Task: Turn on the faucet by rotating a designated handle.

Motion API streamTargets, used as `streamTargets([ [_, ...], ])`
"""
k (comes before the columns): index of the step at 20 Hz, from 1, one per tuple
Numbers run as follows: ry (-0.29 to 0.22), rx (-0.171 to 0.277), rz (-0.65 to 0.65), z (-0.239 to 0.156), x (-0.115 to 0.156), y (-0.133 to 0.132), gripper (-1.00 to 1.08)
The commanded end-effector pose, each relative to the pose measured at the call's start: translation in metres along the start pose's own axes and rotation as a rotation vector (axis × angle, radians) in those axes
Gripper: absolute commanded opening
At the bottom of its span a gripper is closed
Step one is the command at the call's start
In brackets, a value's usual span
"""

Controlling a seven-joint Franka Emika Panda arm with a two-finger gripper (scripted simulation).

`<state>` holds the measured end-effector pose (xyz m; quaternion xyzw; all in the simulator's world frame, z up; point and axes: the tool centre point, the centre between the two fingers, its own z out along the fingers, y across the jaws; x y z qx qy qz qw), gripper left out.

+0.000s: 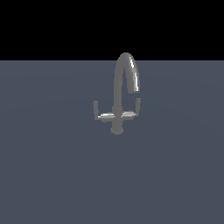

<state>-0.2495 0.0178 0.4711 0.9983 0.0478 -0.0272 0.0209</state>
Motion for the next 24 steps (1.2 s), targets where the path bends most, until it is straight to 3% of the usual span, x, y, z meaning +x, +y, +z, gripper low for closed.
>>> streamTargets([
  [1, -0.007, -0.006, -0.020, 0.001, 0.002, 0.001, -1.00],
  [11, -0.072, -0.055, -0.196, 0.011, 0.018, 0.007, -1.00],
  [24, -0.235, -0.138, -0.577, 0.035, 0.053, 0.019, -1.00],
])
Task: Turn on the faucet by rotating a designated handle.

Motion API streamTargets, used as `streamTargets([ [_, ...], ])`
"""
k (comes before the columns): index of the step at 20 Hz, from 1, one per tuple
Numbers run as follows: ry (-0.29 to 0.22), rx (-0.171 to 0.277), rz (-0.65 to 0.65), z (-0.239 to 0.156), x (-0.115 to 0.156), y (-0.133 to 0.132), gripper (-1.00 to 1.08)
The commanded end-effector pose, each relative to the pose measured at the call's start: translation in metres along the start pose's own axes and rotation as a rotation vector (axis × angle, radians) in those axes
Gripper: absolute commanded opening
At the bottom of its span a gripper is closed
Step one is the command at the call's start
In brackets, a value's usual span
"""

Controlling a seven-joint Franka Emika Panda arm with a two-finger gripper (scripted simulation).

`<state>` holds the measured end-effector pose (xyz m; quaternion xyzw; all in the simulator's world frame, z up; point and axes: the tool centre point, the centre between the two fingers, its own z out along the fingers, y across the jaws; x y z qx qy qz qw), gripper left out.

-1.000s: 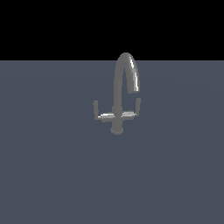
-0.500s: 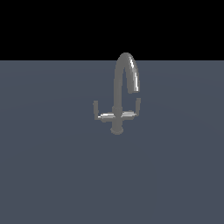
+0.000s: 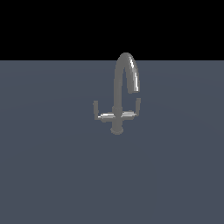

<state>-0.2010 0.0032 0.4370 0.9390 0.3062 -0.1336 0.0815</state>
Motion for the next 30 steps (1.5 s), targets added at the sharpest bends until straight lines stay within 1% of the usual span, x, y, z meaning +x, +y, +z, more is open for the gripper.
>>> streamTargets([
  [1, -0.034, -0.013, -0.077, 0.004, 0.006, 0.005, -1.00],
  [9, -0.146, -0.041, -0.320, 0.018, 0.027, 0.021, -1.00],
  [16, -0.250, -0.053, -0.533, 0.031, 0.047, 0.033, -1.00],
  [23, -0.360, -0.051, -0.744, 0.045, 0.067, 0.044, -1.00],
  [30, -0.477, -0.036, -0.952, 0.059, 0.088, 0.054, -1.00],
])
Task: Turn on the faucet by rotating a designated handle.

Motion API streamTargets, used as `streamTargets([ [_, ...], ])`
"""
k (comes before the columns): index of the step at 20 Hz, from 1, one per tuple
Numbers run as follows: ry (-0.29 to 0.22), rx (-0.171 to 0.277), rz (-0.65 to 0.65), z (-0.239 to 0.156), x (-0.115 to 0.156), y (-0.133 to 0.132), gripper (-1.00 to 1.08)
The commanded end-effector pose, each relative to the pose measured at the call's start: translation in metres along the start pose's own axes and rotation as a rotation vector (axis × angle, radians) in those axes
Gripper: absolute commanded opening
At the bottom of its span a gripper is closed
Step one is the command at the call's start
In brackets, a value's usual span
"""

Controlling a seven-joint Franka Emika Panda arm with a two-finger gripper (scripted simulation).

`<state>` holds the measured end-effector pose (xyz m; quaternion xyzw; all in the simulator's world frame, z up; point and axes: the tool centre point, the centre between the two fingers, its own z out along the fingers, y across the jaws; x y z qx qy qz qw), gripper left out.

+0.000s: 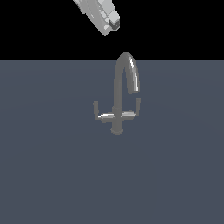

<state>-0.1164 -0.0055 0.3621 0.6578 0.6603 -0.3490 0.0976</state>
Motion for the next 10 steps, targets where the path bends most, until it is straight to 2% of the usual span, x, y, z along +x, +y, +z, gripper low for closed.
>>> streamTargets([
  [1, -0.038, 0.008, -0.078, 0.003, 0.004, 0.009, -1.00],
  [10, -0.171, 0.054, -0.354, 0.013, 0.019, 0.040, -1.00],
])
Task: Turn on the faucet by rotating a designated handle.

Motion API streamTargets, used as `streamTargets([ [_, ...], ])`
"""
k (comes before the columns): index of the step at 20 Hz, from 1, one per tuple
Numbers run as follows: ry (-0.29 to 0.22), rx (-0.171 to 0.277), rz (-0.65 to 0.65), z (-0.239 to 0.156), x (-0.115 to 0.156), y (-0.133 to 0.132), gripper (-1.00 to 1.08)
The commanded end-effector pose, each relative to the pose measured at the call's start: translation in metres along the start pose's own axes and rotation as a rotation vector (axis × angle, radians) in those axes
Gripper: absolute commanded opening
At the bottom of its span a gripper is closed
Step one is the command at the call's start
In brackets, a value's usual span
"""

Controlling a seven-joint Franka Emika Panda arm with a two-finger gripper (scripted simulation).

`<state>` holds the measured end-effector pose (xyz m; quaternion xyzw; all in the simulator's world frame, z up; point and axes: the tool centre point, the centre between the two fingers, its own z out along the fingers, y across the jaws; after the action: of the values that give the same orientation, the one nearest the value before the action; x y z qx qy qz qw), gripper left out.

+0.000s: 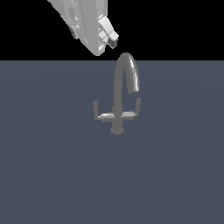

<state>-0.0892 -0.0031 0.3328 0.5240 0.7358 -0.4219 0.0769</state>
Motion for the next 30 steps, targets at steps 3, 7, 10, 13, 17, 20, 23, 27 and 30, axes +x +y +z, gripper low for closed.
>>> streamTargets([
  [3, -0.065, 0.030, -0.139, 0.003, 0.004, 0.018, -1.00],
  [7, -0.121, 0.062, -0.261, 0.006, 0.008, 0.033, -1.00],
  [10, -0.162, 0.089, -0.353, 0.008, 0.011, 0.045, -1.00],
  [13, -0.202, 0.119, -0.443, 0.011, 0.015, 0.057, -1.00],
  [17, -0.254, 0.163, -0.563, 0.013, 0.021, 0.072, -1.00],
  [20, -0.291, 0.200, -0.653, 0.015, 0.026, 0.084, -1.00],
  [23, -0.328, 0.240, -0.741, 0.017, 0.031, 0.095, -1.00],
  [27, -0.376, 0.297, -0.857, 0.020, 0.038, 0.110, -1.00],
  [30, -0.410, 0.344, -0.943, 0.022, 0.044, 0.121, -1.00],
])
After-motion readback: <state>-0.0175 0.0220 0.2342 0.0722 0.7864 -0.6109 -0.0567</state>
